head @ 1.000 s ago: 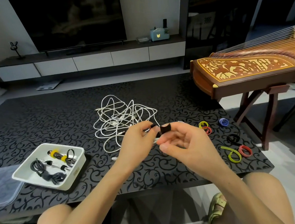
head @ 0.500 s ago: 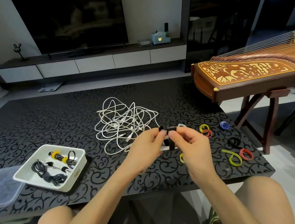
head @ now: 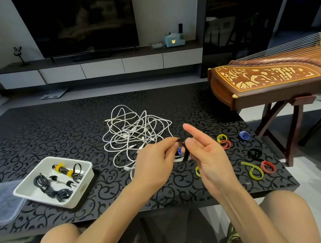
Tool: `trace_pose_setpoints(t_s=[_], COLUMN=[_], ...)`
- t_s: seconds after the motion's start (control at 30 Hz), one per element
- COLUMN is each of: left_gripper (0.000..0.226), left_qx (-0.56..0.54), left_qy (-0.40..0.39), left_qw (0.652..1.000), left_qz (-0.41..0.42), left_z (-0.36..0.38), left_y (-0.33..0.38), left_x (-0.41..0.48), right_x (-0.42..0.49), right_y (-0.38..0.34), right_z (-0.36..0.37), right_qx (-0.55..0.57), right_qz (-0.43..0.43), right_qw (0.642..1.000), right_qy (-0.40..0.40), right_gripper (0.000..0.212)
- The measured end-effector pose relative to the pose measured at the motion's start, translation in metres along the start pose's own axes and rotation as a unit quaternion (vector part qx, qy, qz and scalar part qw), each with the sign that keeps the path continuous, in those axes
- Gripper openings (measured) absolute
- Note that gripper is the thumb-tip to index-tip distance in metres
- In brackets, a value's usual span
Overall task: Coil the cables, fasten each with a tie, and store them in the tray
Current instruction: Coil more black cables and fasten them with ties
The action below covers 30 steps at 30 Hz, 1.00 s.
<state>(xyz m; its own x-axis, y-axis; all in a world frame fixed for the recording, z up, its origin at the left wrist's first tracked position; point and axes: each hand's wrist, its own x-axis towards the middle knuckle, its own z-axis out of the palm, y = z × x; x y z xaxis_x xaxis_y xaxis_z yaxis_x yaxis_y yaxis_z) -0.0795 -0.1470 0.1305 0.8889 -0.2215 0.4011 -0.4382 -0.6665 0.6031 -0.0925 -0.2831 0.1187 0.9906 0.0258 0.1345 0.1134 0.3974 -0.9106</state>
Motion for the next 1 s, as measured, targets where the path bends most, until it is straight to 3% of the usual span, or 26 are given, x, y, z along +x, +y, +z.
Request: trace_pose_setpoints(t_s=[0.23, 0.37, 0.57, 0.83, 1.0], left_gripper=[0.026, 0.029, 0.030, 0.030, 0.030], left_qx=[-0.001, 0.018, 0.075, 0.085, 0.137], left_qy=[0.000, -0.008, -0.031, -0.061, -0.059], left_qw=[1.000, 1.000, 0.997, 0.994, 0.989], left_qz=[-0.011, -0.023, -0.001, -0.011, -0.015], left_z=[0.001, 0.003, 0.002, -0.007, -0.005], left_y=[0.004, 0.005, 0.008, 0.007, 0.002], left_x=[-0.001, -0.001, 0.001, -0.001, 0.000], right_x=[0.001, 0.001, 0.001, -0.001, -0.002], right_y=[0.003, 0.008, 0.018, 0.025, 0.028], right_z=[0.006, 0.011, 0.012, 0.013, 0.009], right_qx=[-0.005, -0.082, -0.314, -0.419, -0.479], right_qz=[-0.041, -0.082, -0.210, -0.302, -0.314], right_qw=[0.997, 0.988, 0.913, 0.844, 0.813], right_qy=[0.061, 0.106, 0.157, 0.147, 0.102], right_gripper=[0.017, 0.021, 0.018, 0.026, 0.033])
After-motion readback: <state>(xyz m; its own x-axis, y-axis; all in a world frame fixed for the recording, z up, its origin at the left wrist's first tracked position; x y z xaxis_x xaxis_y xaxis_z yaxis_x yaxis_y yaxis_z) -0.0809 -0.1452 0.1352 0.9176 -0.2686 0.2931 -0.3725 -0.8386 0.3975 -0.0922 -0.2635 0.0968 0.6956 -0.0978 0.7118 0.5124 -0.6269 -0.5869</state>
